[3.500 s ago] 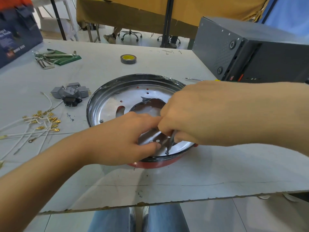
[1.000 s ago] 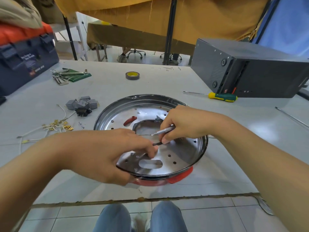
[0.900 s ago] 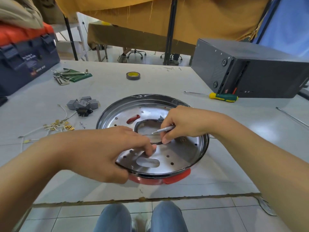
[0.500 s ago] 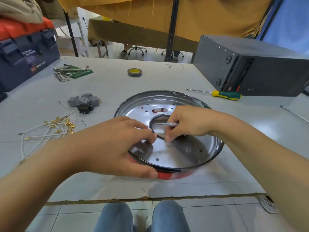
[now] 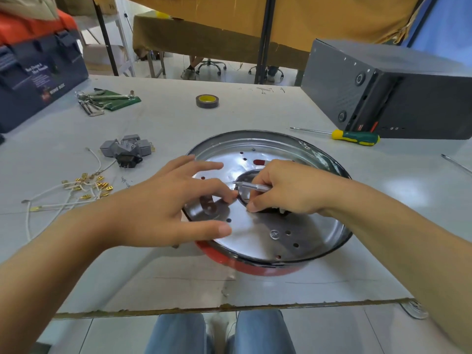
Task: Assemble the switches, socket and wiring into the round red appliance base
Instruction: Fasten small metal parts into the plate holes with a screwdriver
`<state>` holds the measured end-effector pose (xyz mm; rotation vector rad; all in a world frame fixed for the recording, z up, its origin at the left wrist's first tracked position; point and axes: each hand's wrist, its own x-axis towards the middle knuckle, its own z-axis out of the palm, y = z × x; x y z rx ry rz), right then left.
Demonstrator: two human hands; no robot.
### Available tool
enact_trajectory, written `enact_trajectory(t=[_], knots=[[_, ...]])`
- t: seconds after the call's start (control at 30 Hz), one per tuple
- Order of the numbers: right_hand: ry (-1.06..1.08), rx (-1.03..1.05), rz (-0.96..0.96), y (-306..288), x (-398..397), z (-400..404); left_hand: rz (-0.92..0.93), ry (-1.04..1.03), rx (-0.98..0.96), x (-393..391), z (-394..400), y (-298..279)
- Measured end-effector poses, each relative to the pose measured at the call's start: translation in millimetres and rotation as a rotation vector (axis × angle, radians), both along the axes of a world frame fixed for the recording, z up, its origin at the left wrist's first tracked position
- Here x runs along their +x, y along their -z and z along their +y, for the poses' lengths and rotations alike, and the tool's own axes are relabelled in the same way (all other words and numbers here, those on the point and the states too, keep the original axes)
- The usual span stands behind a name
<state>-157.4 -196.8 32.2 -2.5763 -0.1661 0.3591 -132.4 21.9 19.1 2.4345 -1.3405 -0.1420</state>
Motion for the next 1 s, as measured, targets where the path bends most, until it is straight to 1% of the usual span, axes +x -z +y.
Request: enact_trajectory(t=[0.23,0.33,0.4,0.47,0.57,0.67,0.7,0.83,0.93,1.0], knots=[[0.014,0.013,-0.035,3.5,0.8,3.9,0.048,-0.029,-0.109,8.4,1.5,4.0],[0.012,0.004,-0.071,3.1,-1.5,5.9,0.001,-0.051,-0.164,4.0,2.7,6.1],[0.017,0.006,-0.085,2.6,-3.3,7.5,-0.062,-0.132,-0.219,2.2,3.8,10.0],[0.031,0.013,-0.093,2.6,-4.2,9.4,-0.071,-0.287,-0.251,1.1,4.5,14.5],[0.046,0.010,-0.066,3.3,-4.3,12.6,0.036,-0.529,-0.310,-0.1,2.8,18.5],[0.061,-0.011,-0.047,2.2,-3.7,14.4,0.189,-0.666,-0.327,-1.2,-1.6,21.0],[0.055,-0.024,-0.044,1.4,-3.7,14.5,0.232,-0.683,-0.337,-0.7,-2.1,23.2],[0.031,-0.034,-0.006,-0.8,-3.2,13.5,0.440,-0.694,-0.494,-0.6,-4.4,27.9],[0.013,-0.030,0.014,-0.4,-2.3,13.5,0.530,-0.682,-0.585,-1.9,-6.6,29.7],[0.009,-0.036,0.011,0.1,-1.9,13.8,0.555,-0.663,-0.622,-2.0,-7.6,32.6]])
